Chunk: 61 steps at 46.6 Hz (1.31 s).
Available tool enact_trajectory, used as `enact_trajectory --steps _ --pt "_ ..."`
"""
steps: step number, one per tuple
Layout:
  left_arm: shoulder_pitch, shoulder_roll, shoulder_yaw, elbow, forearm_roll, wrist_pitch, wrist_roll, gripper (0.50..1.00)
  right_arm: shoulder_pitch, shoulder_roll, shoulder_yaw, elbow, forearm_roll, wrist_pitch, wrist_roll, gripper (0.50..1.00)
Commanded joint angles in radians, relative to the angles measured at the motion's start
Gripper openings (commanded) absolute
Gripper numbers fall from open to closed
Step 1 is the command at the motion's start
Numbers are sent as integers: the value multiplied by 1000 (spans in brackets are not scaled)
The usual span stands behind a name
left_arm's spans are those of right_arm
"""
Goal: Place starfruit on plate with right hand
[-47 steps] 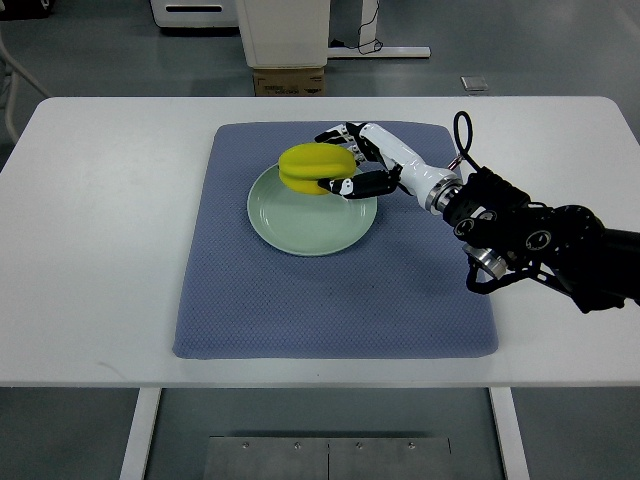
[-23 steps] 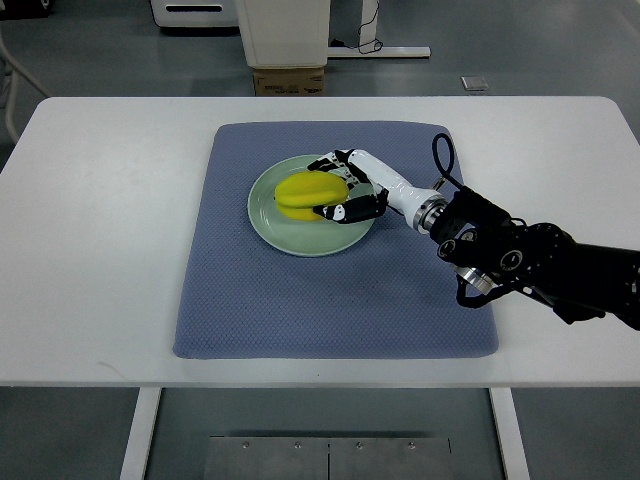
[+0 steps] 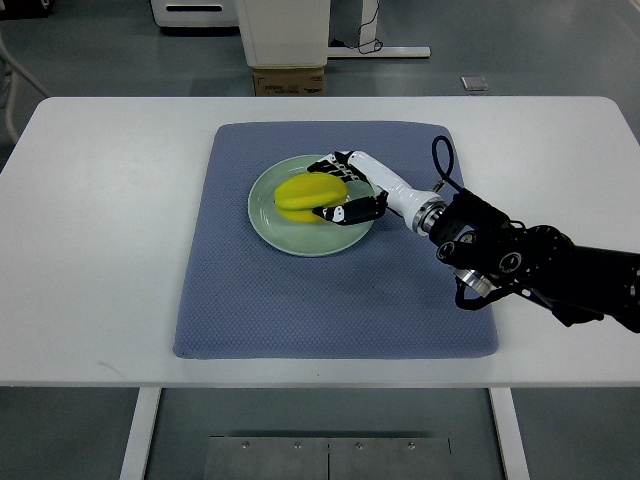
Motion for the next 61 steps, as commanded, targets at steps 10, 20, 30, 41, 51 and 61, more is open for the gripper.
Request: enact_trajectory --steps 10,20,30,41,51,61 --pt "0 0 0 0 0 0 -1 1000 -1 -1 11 1 2 -2 2 941" --pt "0 0 0 0 0 0 1 1000 5 -4 31 2 4 -11 2 991" --pt "0 0 0 0 0 0 -1 1000 9 -36 147 8 5 -11 -1 998" --pt "0 0 0 0 0 0 -1 1000 -14 -105 292 8 5 -8 -10 1000" --pt "0 0 0 0 0 0 -1 1000 -74 -197 390 5 5 -8 -67 1000" --pt "0 0 0 0 0 0 1 1000 -119 -295 467 1 5 -8 -69 1000"
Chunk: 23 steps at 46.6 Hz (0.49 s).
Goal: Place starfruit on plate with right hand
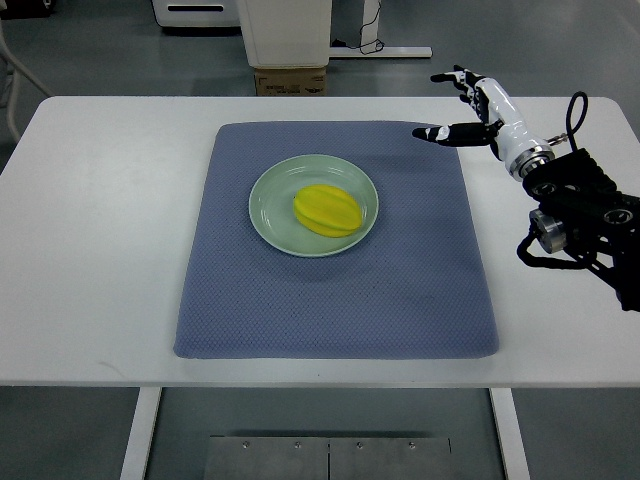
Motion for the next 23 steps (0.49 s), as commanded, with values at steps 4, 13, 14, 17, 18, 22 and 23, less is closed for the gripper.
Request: enact_trajectory --steps 4,13,14,17,18,22,23 --pt "0 0 0 0 0 0 -1 1000 -14 -54 23 -5 0 -2 5 1000" --pt "0 0 0 0 0 0 -1 1000 -49 -71 32 -80 0 0 -4 1000" --pt "0 0 0 0 0 0 0 1000 -53 -69 40 -89 1 1 -6 1000" --pt "0 0 0 0 0 0 -1 1000 -79 -69 63 -104 6 6 -18 1000" --pt "0 0 0 0 0 0 0 1000 -90 -71 74 -109 12 8 -23 1000" --pt "0 0 0 0 0 0 0 1000 -127 -71 130 -124 47 15 -43 1000" --pt "0 0 0 0 0 0 1 1000 -135 -71 144 -129 57 21 -49 1000"
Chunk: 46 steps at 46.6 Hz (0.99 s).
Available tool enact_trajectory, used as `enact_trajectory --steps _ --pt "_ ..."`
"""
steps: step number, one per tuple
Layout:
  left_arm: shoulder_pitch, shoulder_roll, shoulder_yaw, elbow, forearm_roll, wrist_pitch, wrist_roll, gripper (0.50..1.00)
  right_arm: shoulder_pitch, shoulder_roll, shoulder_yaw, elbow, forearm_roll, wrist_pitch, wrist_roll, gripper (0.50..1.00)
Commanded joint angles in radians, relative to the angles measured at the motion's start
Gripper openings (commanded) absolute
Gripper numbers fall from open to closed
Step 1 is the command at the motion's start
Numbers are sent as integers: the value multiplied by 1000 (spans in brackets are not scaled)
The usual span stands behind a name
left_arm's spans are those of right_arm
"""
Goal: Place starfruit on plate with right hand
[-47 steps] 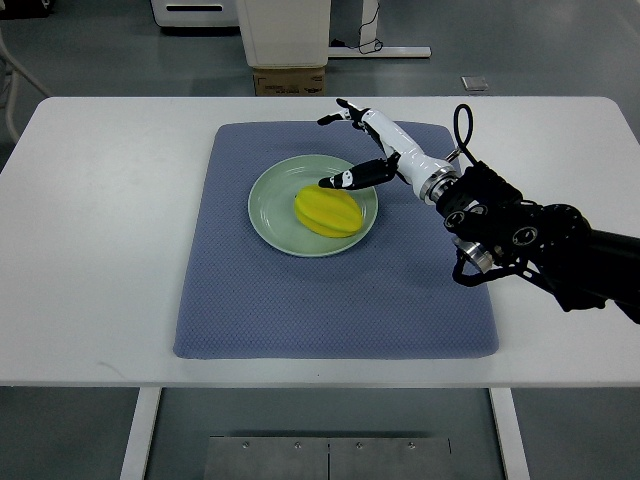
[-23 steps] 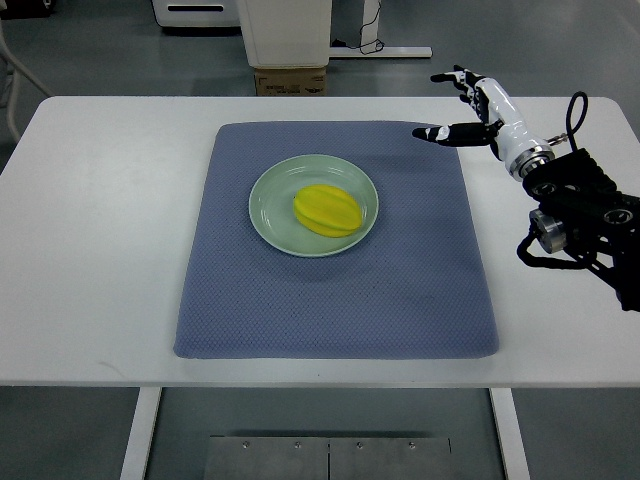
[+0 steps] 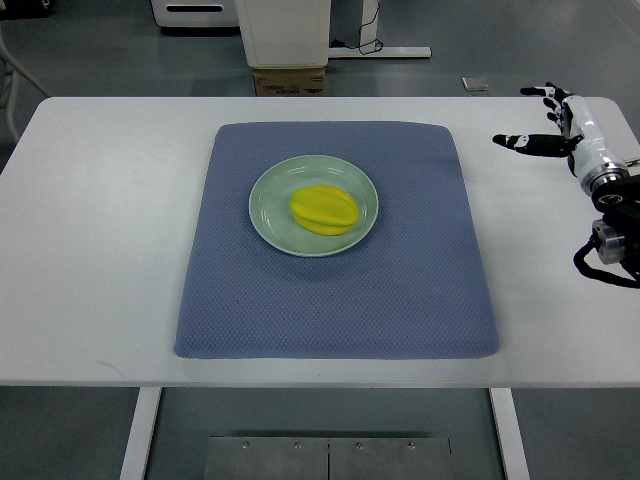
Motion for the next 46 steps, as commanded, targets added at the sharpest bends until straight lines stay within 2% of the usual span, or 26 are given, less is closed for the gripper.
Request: enact_trajectory --steps 1,10,16,25,46 --pt "0 0 0 0 0 0 1 1000 -29 1 56 -17 34 21 -18 1000" --pt "0 0 0 0 0 0 1 1000 -81 1 186 -46 132 175 -47 1000" --pt "0 0 0 0 0 0 -1 1000 -112 2 267 -51 167 238 -60 1000" --pt "0 0 0 0 0 0 -1 1000 -155 24 297 -52 170 247 -61 1000" --pt "0 0 0 0 0 0 1 1000 -158 68 295 -52 170 247 -61 1000"
